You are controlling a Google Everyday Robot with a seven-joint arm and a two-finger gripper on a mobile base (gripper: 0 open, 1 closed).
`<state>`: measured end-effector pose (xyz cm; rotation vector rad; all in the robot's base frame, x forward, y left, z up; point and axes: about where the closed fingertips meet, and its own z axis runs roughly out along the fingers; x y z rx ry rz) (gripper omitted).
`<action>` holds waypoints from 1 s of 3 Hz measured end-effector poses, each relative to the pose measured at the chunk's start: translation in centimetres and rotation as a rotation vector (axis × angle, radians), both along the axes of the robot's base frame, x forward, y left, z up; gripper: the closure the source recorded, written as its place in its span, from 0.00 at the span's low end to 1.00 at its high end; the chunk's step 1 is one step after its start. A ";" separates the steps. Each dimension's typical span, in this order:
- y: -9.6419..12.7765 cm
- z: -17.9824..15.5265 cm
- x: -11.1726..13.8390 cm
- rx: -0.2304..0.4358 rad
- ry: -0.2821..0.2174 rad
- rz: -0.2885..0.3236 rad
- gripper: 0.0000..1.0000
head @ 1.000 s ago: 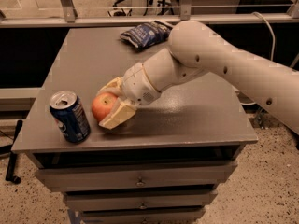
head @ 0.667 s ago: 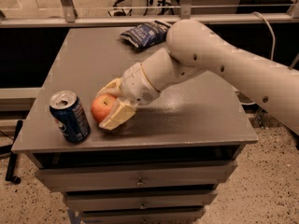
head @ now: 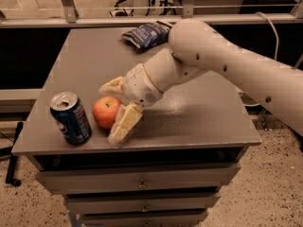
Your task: Move apple near pepsi can
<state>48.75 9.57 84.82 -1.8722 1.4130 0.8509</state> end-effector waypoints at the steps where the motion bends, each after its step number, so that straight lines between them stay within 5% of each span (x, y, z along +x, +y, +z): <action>1: -0.5 0.2 0.3 0.003 -0.002 -0.013 0.00; 3: -12.1 5.5 6.6 0.061 -0.069 -0.264 0.00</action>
Offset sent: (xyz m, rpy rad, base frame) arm 0.0675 -0.1177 0.0477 0.0619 -0.0327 -0.2650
